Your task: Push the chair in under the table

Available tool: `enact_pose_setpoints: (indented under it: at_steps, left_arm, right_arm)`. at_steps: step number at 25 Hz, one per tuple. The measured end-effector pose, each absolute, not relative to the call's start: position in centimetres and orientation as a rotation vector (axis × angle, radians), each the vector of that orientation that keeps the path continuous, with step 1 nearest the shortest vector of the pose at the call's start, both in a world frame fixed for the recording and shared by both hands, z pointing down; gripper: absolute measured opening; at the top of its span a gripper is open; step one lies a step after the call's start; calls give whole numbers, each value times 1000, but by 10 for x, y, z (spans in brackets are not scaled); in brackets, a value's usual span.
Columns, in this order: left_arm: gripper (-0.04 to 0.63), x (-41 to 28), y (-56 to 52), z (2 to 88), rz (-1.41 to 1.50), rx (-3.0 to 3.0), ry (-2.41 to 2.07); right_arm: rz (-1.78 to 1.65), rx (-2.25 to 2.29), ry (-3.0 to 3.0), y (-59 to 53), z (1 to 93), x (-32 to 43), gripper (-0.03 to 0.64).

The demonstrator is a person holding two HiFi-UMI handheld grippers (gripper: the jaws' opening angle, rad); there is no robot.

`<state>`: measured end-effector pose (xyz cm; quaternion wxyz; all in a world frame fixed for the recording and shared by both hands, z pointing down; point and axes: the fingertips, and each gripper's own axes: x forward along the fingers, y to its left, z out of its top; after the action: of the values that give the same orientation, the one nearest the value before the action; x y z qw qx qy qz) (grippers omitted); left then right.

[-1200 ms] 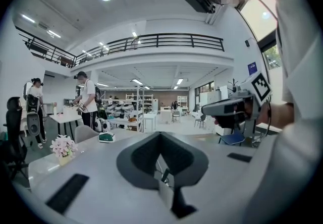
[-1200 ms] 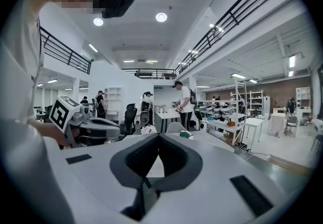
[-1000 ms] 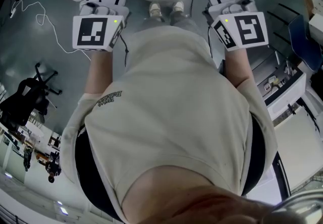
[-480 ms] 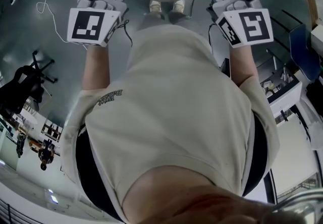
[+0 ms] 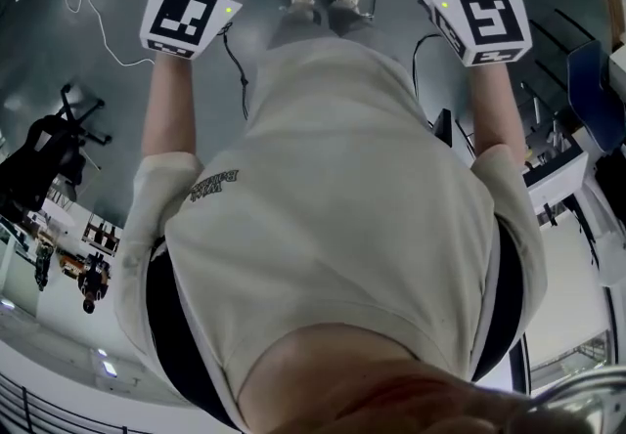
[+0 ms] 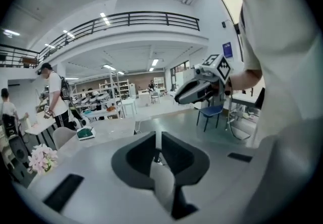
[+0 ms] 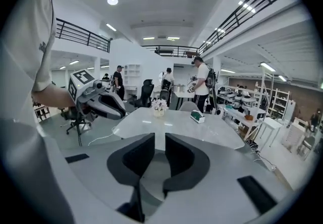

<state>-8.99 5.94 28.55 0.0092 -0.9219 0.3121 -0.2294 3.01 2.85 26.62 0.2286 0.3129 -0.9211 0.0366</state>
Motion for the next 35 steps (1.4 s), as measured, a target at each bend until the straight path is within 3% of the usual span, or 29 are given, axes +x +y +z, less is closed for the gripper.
enact_pose_setpoints:
  at_steps: [3,5,12,23,35]
  left_arm:
    - [37,-81,68,322,-872,-2863,816]
    - [132,-74,80,355,-1006,-2878,710]
    - [235,-54,138,465,-1372,-2857,319]
    - [253,-32,191,574,-1619,-2780,36]
    - [265,-22,203,637,-1818,-2655,-216]
  right_arm:
    - [126,754,-2479,34,300,31,100]
    - [150,677,-2437,42,326,32,132]
    - [77,420,-2230,74,416,29,210]
    - [57,7,-1985,139,537,48,279]
    - [-22,-240,-1886,159,612,44,284]
